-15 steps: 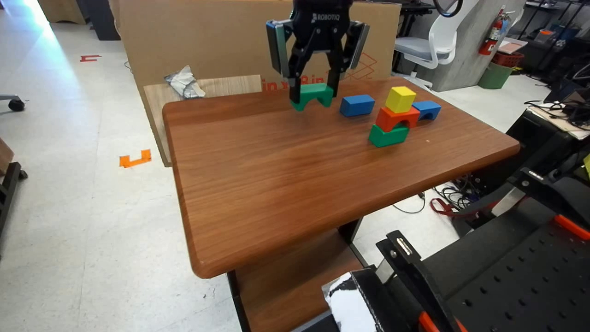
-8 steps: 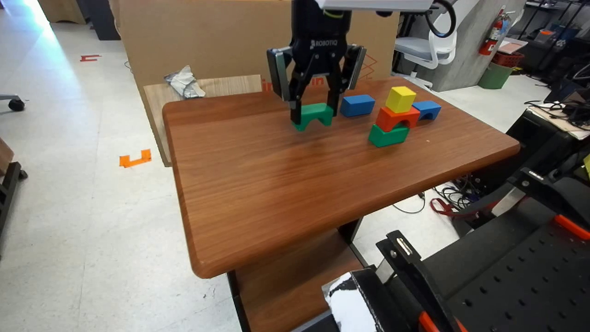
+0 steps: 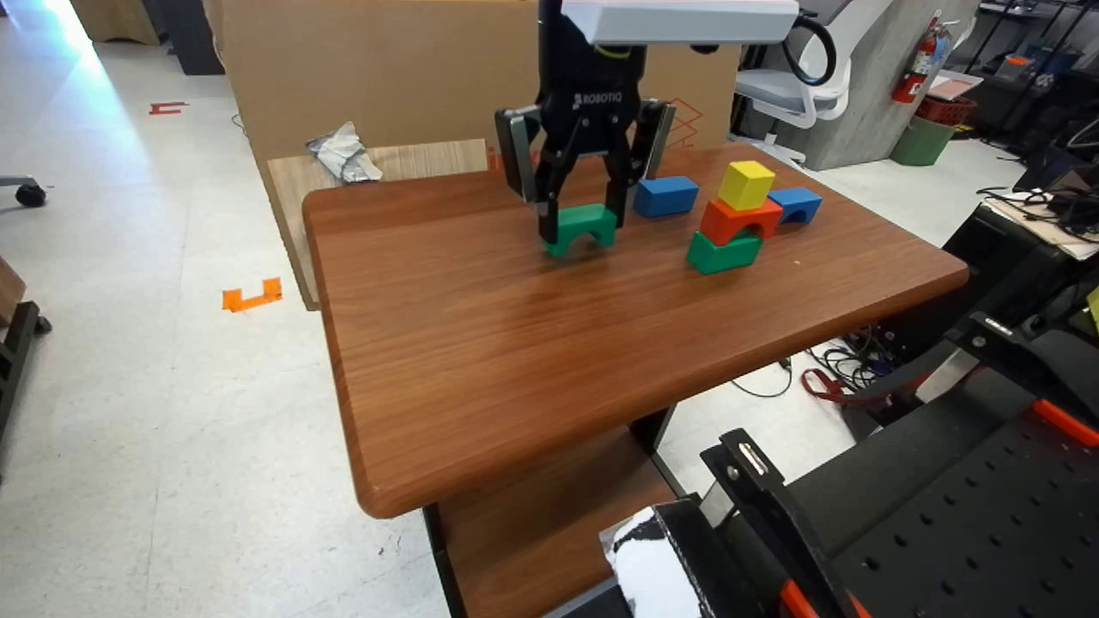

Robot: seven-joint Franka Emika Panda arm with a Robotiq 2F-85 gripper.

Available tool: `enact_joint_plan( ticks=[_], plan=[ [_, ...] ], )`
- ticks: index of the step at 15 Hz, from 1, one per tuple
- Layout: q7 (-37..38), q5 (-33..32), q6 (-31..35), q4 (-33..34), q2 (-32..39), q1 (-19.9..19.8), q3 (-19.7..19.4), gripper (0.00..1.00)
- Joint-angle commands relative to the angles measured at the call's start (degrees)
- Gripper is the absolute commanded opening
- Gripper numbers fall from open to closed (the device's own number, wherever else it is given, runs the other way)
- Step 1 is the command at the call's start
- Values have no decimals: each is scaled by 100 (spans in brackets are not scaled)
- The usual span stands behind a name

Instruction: Pick the green block and put it on the table

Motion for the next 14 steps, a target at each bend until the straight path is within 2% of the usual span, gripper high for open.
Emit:
enact_joint_plan(
  ticks=[1,2,4,9,12,14],
  plan=[
    [6,-62,-137,222,135,24,-21,85],
    [12,-59,-147,242,147,25,-23,93],
    [4,-49,-150,269,155,19,-17,100],
    [-128,55,-119,62,-180,-79,74,100],
    [-372,136,-148,-418,-929,-221,151,100],
    [-582,199,-635,-555,-1407,-354,163,100]
  ],
)
